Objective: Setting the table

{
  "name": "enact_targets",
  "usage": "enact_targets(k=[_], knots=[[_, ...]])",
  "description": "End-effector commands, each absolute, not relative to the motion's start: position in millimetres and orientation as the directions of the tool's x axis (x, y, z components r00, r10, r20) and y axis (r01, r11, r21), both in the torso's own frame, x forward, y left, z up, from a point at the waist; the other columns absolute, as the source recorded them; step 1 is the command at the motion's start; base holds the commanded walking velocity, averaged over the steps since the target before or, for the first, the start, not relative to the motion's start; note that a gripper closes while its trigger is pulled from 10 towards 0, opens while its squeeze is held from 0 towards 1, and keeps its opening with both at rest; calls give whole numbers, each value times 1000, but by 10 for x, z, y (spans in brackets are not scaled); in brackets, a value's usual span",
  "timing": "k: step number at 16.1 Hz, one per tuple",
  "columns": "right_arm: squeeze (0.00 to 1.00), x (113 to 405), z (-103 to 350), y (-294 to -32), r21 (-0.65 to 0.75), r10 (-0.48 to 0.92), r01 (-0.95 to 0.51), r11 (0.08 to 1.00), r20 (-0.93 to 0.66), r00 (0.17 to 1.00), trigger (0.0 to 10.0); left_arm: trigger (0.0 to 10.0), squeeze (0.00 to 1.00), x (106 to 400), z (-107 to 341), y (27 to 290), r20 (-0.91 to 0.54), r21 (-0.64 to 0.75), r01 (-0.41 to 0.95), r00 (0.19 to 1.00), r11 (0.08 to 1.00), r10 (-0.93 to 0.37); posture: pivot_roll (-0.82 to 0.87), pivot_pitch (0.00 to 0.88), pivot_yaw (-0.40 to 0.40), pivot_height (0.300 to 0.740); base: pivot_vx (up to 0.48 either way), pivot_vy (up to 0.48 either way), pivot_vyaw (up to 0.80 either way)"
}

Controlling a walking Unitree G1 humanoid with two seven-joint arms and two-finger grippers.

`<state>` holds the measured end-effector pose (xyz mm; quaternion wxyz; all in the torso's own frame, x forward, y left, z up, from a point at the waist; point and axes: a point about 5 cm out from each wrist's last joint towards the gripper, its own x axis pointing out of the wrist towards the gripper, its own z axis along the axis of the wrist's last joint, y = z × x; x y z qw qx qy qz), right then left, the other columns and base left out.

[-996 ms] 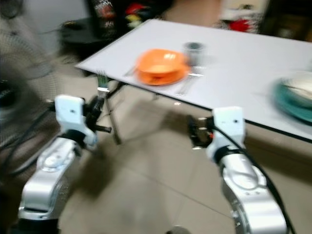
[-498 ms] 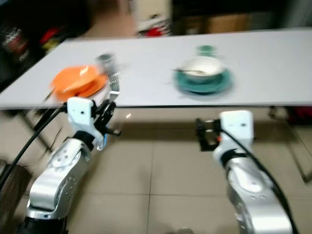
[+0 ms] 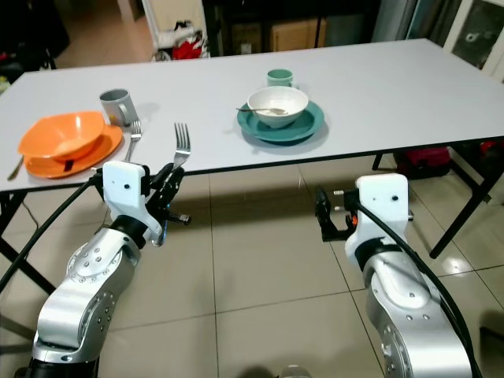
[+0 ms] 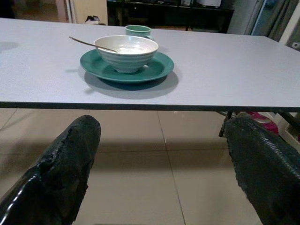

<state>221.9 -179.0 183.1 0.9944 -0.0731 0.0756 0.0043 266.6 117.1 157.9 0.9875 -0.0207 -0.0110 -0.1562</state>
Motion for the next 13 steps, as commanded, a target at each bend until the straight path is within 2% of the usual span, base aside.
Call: enact_targets(k=[1,4,8,10,11,13], knots=[[0,2245,1827,-1748,-135,26,-48,990,-158,987,10000,10000,0,2658,1643,1193,57,-35,315,948,949,-313,-150,0,69,740,330,0,-800],[0,2242,1832,-1776,-140,7,-29,990,-153,988,10000,10000,0,2700,1665,1206,63,-22,328,943,945,-326,-166,0,83,740,364,0,-800],[0,2184,1854,-1705,-143,33,-52,988,-132,991,10000,10000,0,2685,1609,1200,32,-13,381,924,924,-381,-183,0,136,740,395,0,0],[0,2195,1850,-1689,-150,42,-61,987,-128,991,10000,10000,0,2689,1597,1201,27,-10,374,927,927,-374,-184,0,136,740,409,0,0],[0,2208,1842,-1686,-144,47,-66,987,-129,990,10000,10000,0,2689,1606,1199,31,-6,369,929,930,-368,-167,0,109,740,409,0,0],[0,2247,1816,-1659,-97,80,-93,991,-128,988,10000,10000,0,2698,1610,1205,33,0,360,933,933,-360,-160,0,100,740,411,0,-781]])
